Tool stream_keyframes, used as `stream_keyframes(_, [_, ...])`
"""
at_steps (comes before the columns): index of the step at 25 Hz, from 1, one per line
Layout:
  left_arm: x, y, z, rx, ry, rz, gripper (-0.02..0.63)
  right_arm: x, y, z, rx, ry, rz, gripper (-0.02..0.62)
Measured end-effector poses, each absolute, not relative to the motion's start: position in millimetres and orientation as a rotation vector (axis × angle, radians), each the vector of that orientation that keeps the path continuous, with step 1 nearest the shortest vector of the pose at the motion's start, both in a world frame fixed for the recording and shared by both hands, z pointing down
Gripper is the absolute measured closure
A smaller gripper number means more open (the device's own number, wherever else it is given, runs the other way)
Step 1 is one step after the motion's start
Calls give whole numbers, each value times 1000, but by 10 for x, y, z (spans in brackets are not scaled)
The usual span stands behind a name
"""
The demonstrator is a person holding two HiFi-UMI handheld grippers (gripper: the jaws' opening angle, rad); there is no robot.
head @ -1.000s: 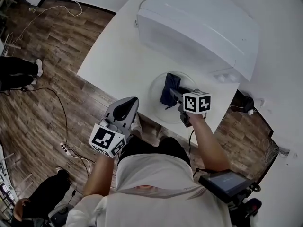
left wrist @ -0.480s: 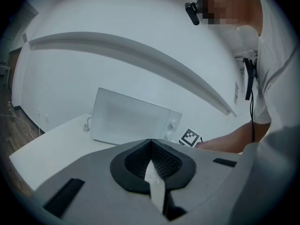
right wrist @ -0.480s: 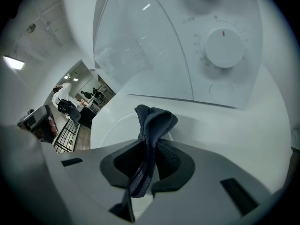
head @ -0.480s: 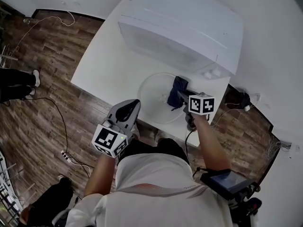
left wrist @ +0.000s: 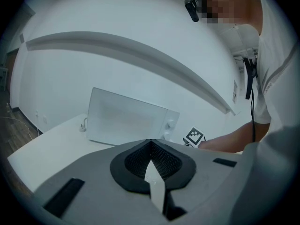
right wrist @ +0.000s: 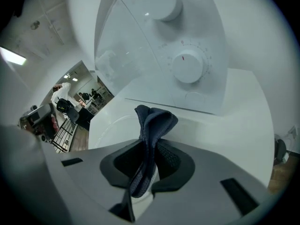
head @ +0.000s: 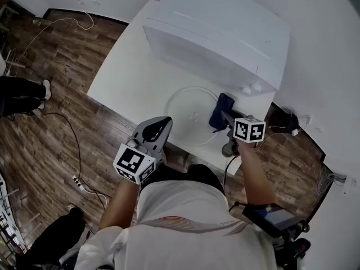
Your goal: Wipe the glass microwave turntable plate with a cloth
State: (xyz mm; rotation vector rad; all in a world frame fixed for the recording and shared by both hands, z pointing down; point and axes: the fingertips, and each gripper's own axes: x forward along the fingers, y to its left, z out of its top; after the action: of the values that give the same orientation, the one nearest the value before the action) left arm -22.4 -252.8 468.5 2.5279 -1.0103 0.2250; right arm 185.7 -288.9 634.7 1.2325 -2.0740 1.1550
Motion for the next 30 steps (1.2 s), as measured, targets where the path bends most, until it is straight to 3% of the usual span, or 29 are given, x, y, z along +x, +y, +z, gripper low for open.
stream_keyframes(12, [-511,-2547,4689,2500,-1087,233,595,768,-2510,4285,1150,-2871,644,534])
stream_keyframes(20, [-829,-2501,4737,2468,-1136,238,595,5,-2261,4778,912,-2787,795,534])
stream_keyframes(30, [-1144,-2384,4921,2407,-1145,251,595,-465,-2278,5825,828,-2483,1153,534])
